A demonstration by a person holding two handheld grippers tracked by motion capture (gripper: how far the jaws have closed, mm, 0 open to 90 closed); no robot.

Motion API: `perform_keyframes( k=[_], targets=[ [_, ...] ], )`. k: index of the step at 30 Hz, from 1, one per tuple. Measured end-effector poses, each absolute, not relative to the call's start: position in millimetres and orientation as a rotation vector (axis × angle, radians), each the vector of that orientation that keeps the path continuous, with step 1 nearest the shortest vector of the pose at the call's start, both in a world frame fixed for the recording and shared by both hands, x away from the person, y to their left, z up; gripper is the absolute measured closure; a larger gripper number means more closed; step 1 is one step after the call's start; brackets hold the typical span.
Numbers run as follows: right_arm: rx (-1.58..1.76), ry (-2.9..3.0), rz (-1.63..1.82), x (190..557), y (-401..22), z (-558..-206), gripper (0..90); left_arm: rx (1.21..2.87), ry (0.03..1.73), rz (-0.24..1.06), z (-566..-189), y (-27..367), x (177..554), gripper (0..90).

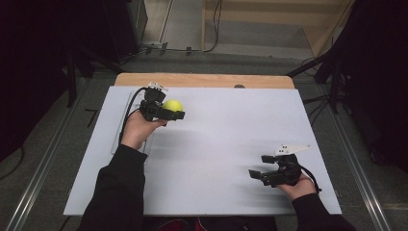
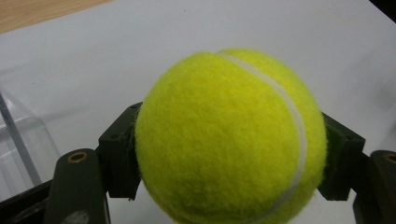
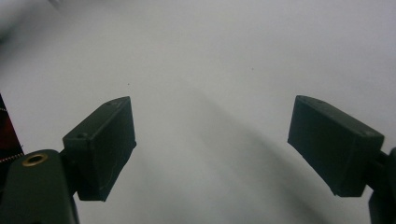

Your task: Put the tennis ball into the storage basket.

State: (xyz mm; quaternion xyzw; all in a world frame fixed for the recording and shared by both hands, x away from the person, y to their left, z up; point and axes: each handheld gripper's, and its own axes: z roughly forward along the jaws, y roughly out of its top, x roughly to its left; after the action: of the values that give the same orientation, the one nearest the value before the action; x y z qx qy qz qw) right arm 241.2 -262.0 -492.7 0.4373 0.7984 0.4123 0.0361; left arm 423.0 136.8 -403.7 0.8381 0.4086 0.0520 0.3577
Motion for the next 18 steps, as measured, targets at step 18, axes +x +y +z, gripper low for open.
perform_keyframes(
  k=[18],
  targets=[
    [1.341, 2.440, 1.270, 241.2, -262.7, -492.3, 13.1, 2.129, 1.118, 0.140, -397.9, 165.2, 425.4, 26.2]
  ],
)
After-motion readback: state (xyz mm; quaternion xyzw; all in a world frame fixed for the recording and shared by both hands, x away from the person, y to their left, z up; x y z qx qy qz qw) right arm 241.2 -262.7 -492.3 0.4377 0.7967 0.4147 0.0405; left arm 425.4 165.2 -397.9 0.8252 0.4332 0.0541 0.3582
